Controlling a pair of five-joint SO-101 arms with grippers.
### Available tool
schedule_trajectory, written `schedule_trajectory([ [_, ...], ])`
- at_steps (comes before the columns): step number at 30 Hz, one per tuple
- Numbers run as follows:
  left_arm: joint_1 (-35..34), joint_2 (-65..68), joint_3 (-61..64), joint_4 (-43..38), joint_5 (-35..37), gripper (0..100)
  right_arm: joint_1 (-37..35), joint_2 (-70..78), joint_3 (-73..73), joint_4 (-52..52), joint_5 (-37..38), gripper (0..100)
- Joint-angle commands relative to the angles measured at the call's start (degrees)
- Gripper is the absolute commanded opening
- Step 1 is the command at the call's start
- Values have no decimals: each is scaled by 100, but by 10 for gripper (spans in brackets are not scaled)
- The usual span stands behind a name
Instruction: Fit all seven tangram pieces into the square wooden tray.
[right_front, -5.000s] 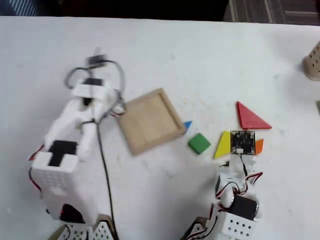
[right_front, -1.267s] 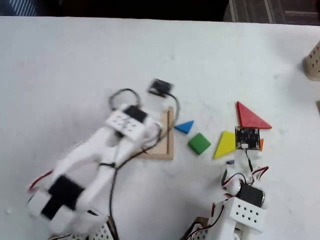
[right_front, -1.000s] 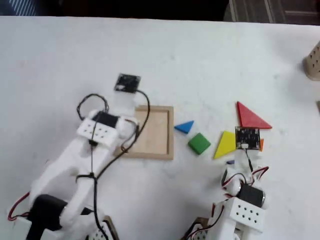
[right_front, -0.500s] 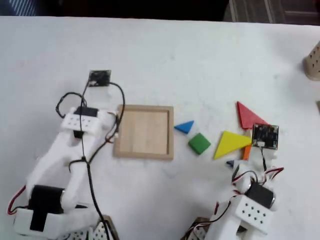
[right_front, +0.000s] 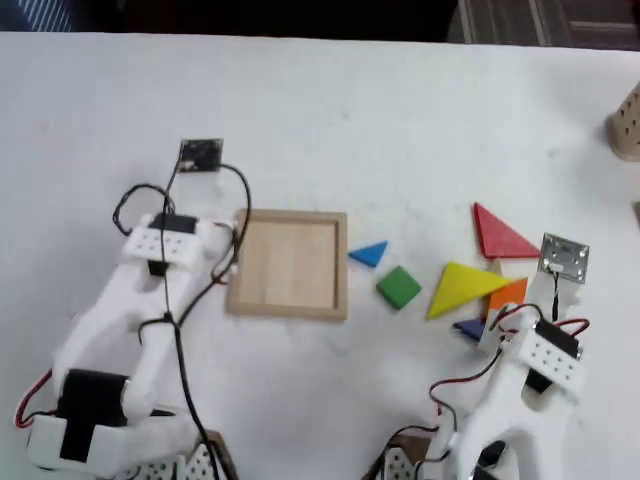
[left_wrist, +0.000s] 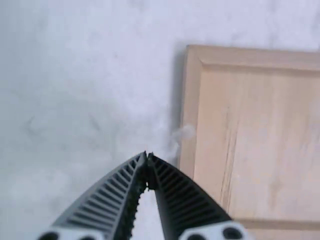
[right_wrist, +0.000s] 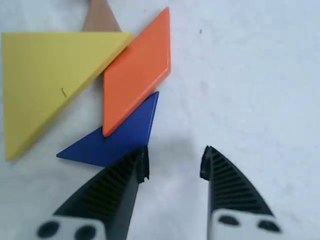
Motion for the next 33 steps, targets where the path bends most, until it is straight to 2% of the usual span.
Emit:
schedule_trajectory([
  [1, -40, -13, -185, -264, -53, 23, -48, 295, -466, -119, -440, 193],
  [5, -40, -13, -185, -264, -53, 23, -365, 303, -624, -84, -1292, 194],
  [10, -40, -13, -176, -308, -53, 23, -804, 365, -703, -57, -1802, 192],
  [18, -40, -13, -167, -334, -53, 23, -945, 365, -387, 136, -1776, 192],
  [23, -31, -13, -167, -334, -53, 23, -927, 365, -185, 127, -1248, 193],
  [33, -31, -4, -167, -334, -53, 23, -1332, 374, -185, -4, -1178, 194],
])
